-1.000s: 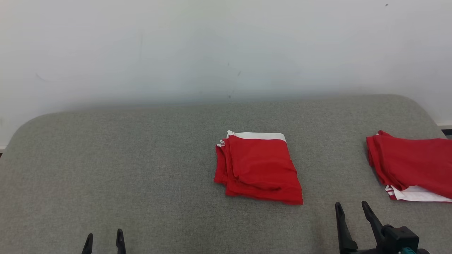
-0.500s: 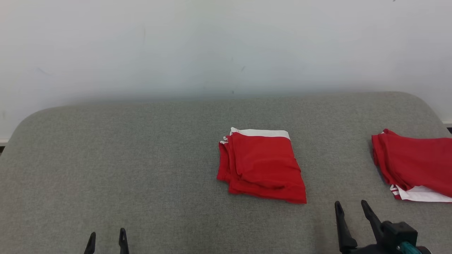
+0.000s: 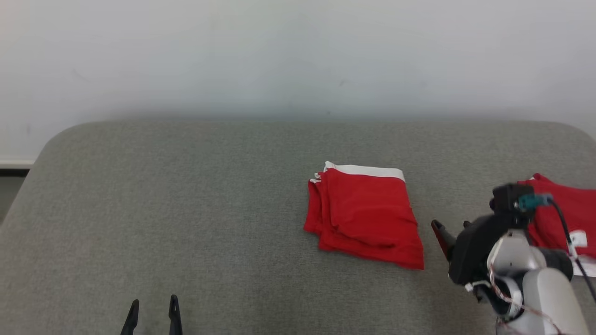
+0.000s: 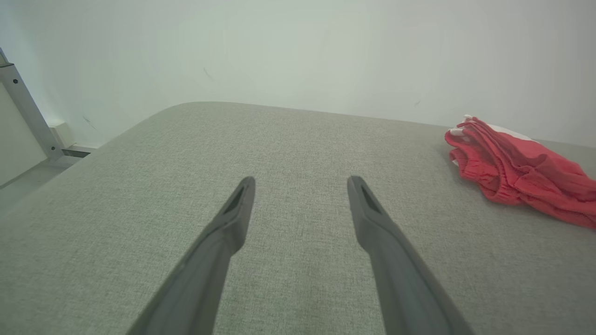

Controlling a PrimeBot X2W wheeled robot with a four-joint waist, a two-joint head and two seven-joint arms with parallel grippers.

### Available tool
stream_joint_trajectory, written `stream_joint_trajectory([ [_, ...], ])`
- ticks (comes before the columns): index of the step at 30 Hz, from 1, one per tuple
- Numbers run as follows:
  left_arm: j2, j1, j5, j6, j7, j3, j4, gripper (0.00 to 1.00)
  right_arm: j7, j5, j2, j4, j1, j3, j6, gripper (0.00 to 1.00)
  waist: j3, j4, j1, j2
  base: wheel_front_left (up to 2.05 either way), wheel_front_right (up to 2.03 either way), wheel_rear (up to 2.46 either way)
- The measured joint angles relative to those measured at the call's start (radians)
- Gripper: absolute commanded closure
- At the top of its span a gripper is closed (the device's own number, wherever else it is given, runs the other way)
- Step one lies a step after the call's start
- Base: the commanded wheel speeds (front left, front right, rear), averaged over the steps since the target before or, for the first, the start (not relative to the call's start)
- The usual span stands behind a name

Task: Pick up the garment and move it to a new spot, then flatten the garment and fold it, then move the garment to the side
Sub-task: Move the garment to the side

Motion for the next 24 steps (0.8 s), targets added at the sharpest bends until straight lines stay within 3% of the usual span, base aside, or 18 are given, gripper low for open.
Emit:
stream_joint_trajectory([
  [4,0.000,-0.028,-0.011,-0.004,0.000,-0.021,-0.002,0.00,0.175,-0.048,0.002,-0.010,-0.091,-0.031,0.000,0.00,0.020,0.032,0.0000,0.0000,0.00,0.00,0.00],
  [8,0.000,-0.053,-0.017,-0.004,0.000,-0.037,-0.010,0.00,0.231,-0.127,0.005,0.007,-0.160,-0.093,0.000,0.00,0.046,0.072,0.0000,0.0000,0.00,0.00,0.00],
  [14,0.000,-0.072,-0.044,-0.005,0.000,-0.056,-0.012,0.00,0.239,-0.207,0.002,0.076,-0.193,-0.147,0.000,0.00,0.089,0.132,0.0000,0.0000,0.00,0.00,0.00],
  [24,0.000,-0.100,-0.045,-0.006,0.000,-0.069,-0.023,0.00,0.163,-0.273,0.002,0.167,-0.227,-0.250,0.000,0.00,0.175,0.192,0.0001,0.0001,0.00,0.00,0.00],
])
